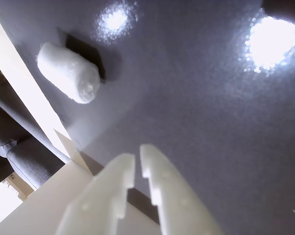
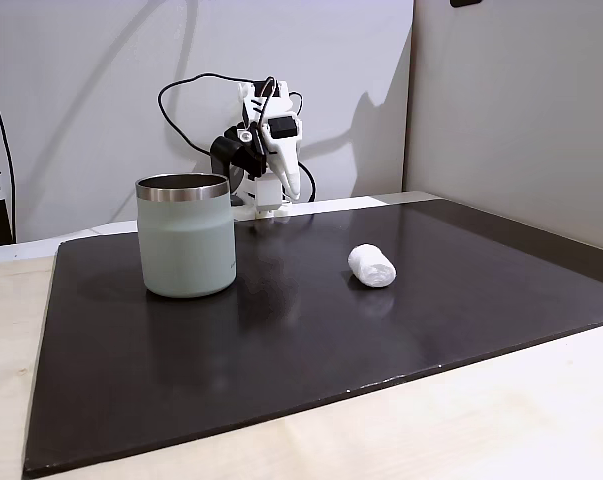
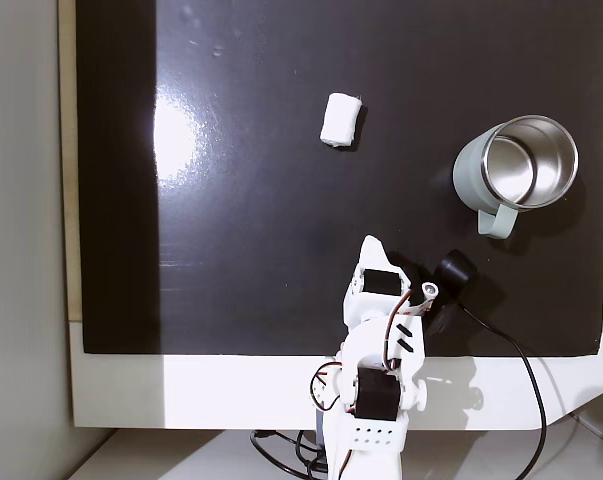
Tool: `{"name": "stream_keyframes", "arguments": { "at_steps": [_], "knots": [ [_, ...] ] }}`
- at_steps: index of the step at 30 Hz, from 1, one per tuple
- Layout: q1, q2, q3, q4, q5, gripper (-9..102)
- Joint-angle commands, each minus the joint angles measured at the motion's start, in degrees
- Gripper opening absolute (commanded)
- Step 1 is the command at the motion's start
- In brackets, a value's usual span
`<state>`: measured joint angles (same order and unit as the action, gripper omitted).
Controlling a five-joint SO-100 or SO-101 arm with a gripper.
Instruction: Grasp a gauze and put it in the cup.
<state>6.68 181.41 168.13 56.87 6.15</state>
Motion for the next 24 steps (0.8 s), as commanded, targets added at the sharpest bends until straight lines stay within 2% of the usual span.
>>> {"name": "stream_keyframes", "arguments": {
  "at_steps": [1,18,24],
  "knots": [
    [-1.67,0.62,0.09,-2.99,-2.11,0],
    [-3.08,0.62,0.09,-2.99,-3.60,0],
    [-2.20,0.70,-1.05,-2.90,-7.73,0]
  ]
}}
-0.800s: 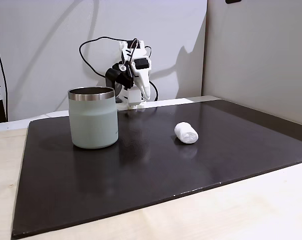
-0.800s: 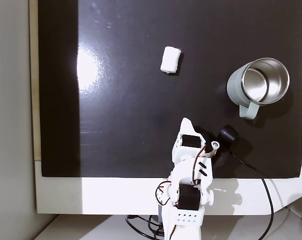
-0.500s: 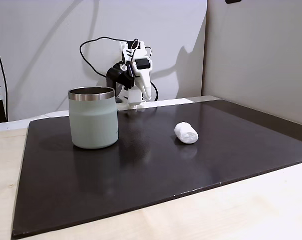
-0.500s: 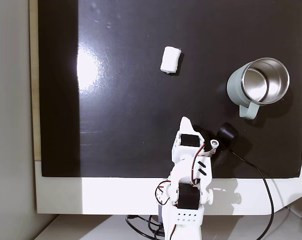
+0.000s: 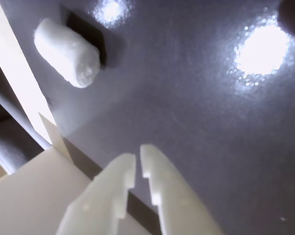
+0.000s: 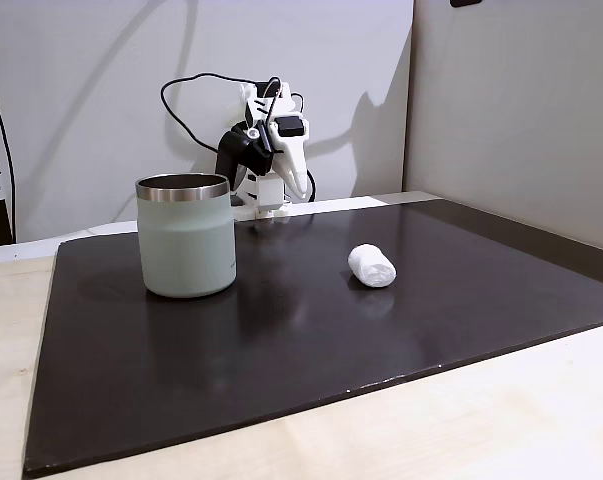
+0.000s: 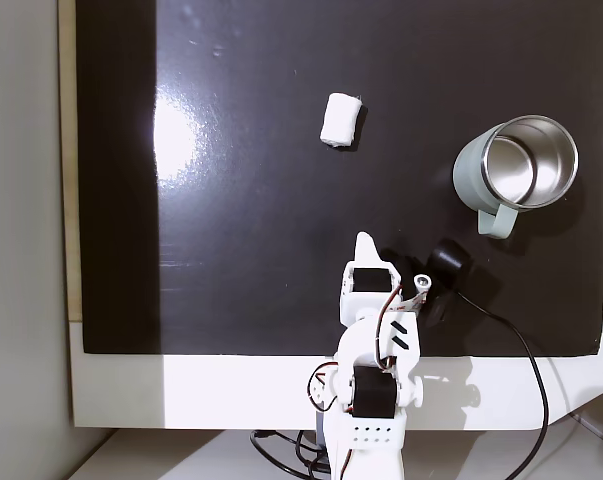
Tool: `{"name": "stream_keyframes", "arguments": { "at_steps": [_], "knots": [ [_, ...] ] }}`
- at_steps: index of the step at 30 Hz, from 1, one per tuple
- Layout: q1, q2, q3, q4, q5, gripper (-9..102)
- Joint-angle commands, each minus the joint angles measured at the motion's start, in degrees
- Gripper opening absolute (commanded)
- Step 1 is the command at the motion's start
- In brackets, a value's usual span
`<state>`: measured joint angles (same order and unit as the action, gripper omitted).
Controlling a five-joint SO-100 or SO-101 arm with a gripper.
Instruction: Grasp a gauze and put it in the cup.
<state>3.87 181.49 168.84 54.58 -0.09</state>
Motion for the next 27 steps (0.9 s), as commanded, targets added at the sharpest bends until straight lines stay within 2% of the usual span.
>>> {"name": "stream_keyframes", "arguments": {
  "at_steps": [1,12,27],
  "knots": [
    [0.79,0.62,-2.81,0.18,-1.93,0],
    [0.35,-5.01,-21.36,9.76,-4.39,0],
    [-3.08,-35.95,-54.05,12.48,8.61,0]
  ]
}}
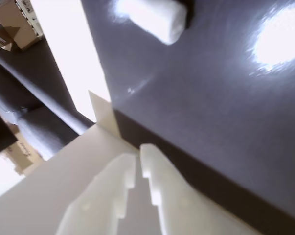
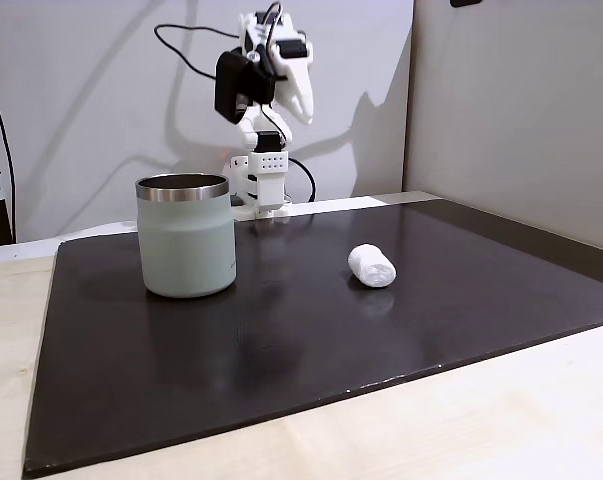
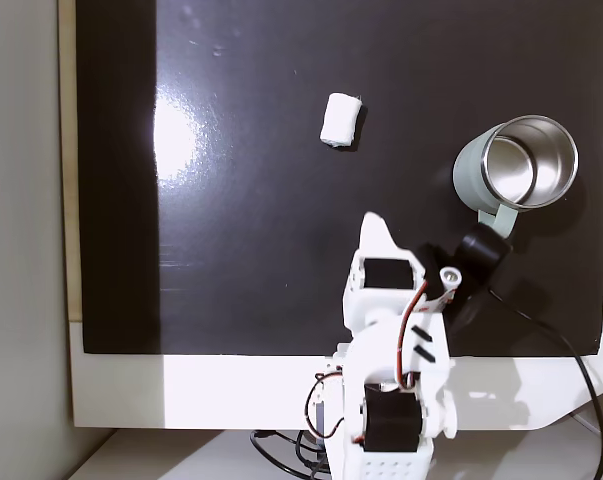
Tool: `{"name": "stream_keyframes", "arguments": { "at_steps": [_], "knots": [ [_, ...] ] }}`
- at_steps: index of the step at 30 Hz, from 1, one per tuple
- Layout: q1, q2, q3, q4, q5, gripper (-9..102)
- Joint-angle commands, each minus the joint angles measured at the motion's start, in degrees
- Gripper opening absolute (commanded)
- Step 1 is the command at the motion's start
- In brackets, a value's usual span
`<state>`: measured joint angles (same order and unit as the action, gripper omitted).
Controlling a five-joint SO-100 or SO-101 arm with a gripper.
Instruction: Grasp a gauze and put it in the cup.
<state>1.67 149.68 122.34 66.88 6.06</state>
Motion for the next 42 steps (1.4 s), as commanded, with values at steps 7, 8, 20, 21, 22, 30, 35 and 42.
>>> {"name": "stream_keyframes", "arguments": {
  "at_steps": [7,8,20,21,22,30,35,42],
  "knots": [
    [-2.29,-16.52,-16.61,-0.70,14.68,1],
    [-2.02,-18.54,-17.75,-0.79,16.88,1],
    [2.64,-46.32,-37.97,4.04,40.17,8],
    [2.72,-48.69,-40.25,5.01,41.48,9],
    [2.81,-50.98,-42.54,5.98,43.15,11],
    [2.11,-61.35,-53.09,8.44,52.38,29],
    [2.90,-68.12,-57.83,8.17,58.54,33],
    [3.16,-78.13,-64.78,8.17,60.29,32]
  ]
}}
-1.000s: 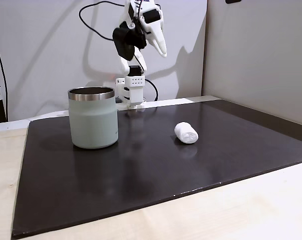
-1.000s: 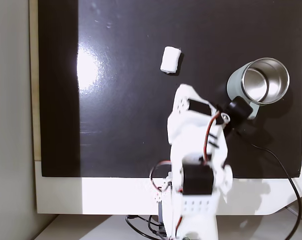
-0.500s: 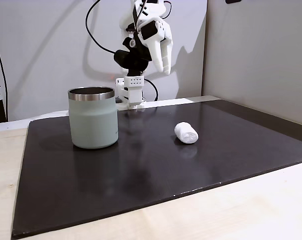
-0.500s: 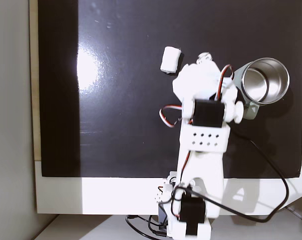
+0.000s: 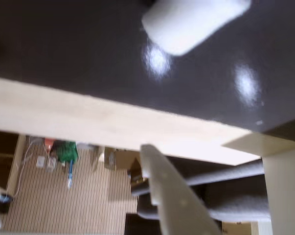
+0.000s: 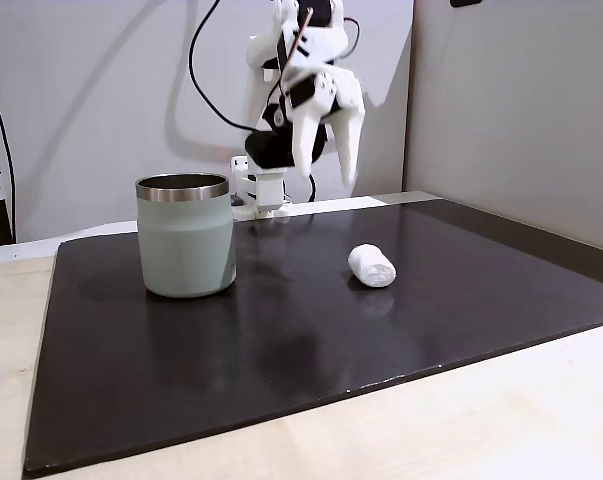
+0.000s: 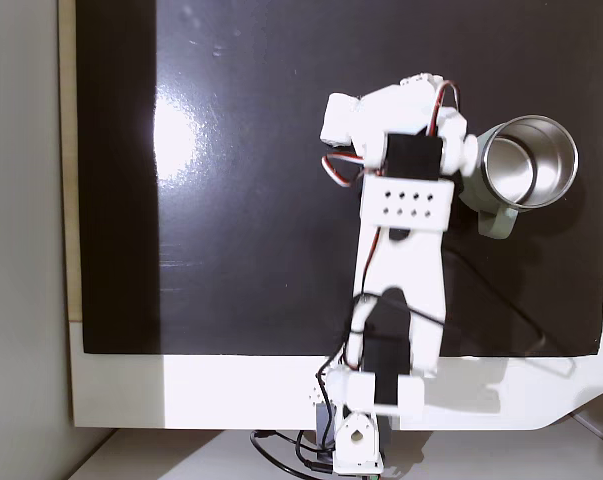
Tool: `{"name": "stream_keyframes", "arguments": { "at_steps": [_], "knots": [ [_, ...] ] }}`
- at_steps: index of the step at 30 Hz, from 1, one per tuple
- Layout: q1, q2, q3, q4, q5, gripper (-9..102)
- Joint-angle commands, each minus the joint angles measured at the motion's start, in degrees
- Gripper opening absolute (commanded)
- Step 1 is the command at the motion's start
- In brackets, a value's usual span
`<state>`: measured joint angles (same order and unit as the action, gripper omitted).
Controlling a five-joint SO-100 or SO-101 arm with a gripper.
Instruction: Grasp a gauze and put it in the cup.
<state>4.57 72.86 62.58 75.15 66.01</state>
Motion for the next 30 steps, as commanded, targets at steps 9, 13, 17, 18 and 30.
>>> {"name": "stream_keyframes", "arguments": {
  "at_steps": [9,13,17,18,30],
  "knots": [
    [-2.46,-11.78,-14.59,0.26,0.18,32],
    [-4.75,-15.38,-17.93,1.14,-1.05,32],
    [-7.29,-16.79,-18.81,2.72,-0.97,33],
    [-7.73,-17.23,-18.81,2.81,-0.79,33],
    [-11.60,-10.99,0.62,-7.38,-1.14,33]
  ]
}}
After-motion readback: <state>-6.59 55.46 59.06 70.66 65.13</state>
